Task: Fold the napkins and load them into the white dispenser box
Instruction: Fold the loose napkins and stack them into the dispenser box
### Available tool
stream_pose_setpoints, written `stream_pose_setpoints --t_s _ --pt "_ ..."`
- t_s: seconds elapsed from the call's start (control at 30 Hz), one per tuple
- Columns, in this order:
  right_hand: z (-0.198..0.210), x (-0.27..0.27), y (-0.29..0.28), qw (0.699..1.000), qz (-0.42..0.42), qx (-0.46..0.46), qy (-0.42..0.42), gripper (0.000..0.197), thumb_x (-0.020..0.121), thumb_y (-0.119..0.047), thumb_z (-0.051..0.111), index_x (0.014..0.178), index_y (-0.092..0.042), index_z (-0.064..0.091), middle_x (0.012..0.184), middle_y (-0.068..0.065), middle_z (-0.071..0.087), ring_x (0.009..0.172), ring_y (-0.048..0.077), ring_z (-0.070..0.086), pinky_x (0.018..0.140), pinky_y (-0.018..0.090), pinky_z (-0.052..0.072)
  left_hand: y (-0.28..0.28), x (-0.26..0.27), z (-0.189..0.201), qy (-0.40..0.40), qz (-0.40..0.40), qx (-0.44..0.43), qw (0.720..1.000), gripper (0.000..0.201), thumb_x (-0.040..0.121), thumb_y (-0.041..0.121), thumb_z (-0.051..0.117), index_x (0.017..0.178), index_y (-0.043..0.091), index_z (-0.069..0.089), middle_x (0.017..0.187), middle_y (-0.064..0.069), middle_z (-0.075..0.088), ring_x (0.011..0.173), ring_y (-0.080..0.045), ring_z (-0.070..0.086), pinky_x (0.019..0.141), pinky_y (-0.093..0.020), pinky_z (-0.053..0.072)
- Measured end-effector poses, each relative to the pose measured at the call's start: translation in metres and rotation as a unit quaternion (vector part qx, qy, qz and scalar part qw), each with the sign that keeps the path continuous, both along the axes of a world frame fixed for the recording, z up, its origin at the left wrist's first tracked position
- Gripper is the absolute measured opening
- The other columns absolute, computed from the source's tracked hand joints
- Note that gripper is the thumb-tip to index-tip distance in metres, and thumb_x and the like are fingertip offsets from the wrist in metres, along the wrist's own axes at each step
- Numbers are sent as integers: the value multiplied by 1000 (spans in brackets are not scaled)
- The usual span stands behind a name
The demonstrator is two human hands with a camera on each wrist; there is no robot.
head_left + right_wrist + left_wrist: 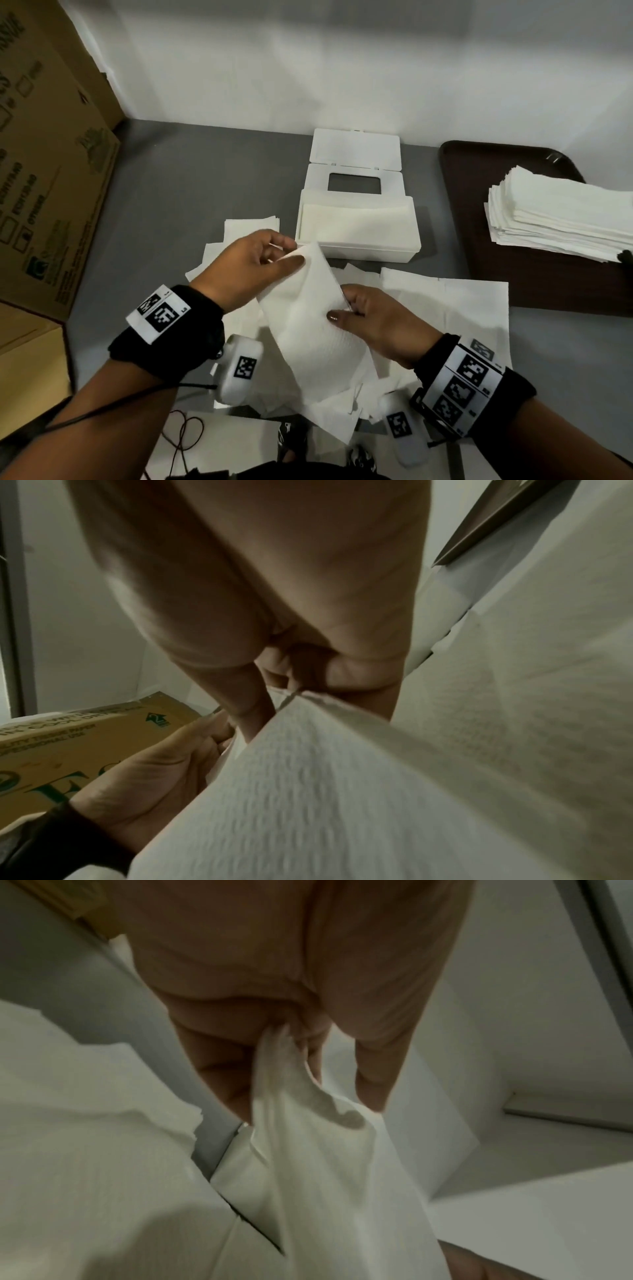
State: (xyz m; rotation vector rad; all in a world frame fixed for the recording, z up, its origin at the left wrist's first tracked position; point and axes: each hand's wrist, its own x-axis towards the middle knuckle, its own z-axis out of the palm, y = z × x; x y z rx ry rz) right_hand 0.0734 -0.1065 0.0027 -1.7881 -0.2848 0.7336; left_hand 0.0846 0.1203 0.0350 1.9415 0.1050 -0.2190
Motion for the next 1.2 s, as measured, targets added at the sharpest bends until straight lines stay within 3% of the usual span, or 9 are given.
stream_pose_setpoints --t_s 0.17,0.27,0.43,0.53,0.67,0.77,0.93,1.07,1.2 --pt "5 -1 -4 1000 21 -21 2 21 96 -19 58 114 -13 66 111 1 73 102 16 69 98 45 51 -8 -5 0 4 -97 70 993 17 89 37 63 85 20 66 83 -4 72 77 -29 68 73 -45 55" --pt "9 0 -9 999 4 -31 13 22 93 -27 62 108 -12 68 106 2 74 97 18 70 95 45 52 -12 -6 -3 -2 -74 25 997 17 93 30 58 78 32 66 78 6 71 71 -17 68 66 -35 55" --pt "12 4 -25 997 -22 -24 63 22 87 -25 70 106 -15 70 99 -1 76 90 17 73 86 36 58 -3 4 -10 -15 19 -8 1000 20 90 30 61 83 12 59 76 -7 65 69 -21 62 64 -39 52" --pt "11 9 -32 994 -67 2 89 18 86 -14 70 103 -9 67 87 3 77 74 21 73 69 30 59 5 13 -14 -22 55 -16 998 34 82 43 54 91 11 59 88 -11 70 78 -25 65 71 -44 54" --pt "5 18 -35 976 -171 82 108 26 91 -14 63 117 -10 64 110 11 73 100 32 69 89 48 56 4 20 -18 -33 73 -25 996 24 90 36 51 90 14 61 76 2 68 65 -16 63 56 -34 52" --pt "3 28 -37 959 -233 117 108 25 95 -15 58 120 -16 63 115 4 71 105 27 68 87 48 57 -2 24 -19 -30 66 -15 997 20 95 25 45 83 14 57 62 2 59 47 -13 54 39 -27 40" --pt "3 41 -43 951 -271 127 81 26 92 -4 58 117 -8 62 111 5 73 99 21 70 68 28 58 -7 38 -24 -19 77 9 997 21 95 22 43 90 9 59 68 -10 62 48 -18 55 42 -28 43" --pt "4 53 -50 943 -297 129 71 22 90 -2 60 112 -2 64 107 11 73 91 19 72 66 24 57 -6 48 -29 -13 109 2 994 33 87 34 53 87 1 55 71 -14 55 56 -23 50 49 -32 44" --pt "8 67 -61 932 -326 144 61 19 89 1 60 108 0 65 102 10 73 87 20 72 64 24 58 -2 55 -34 -8 136 -11 991 16 94 20 54 85 7 58 70 -5 56 52 -15 52 50 -26 45"
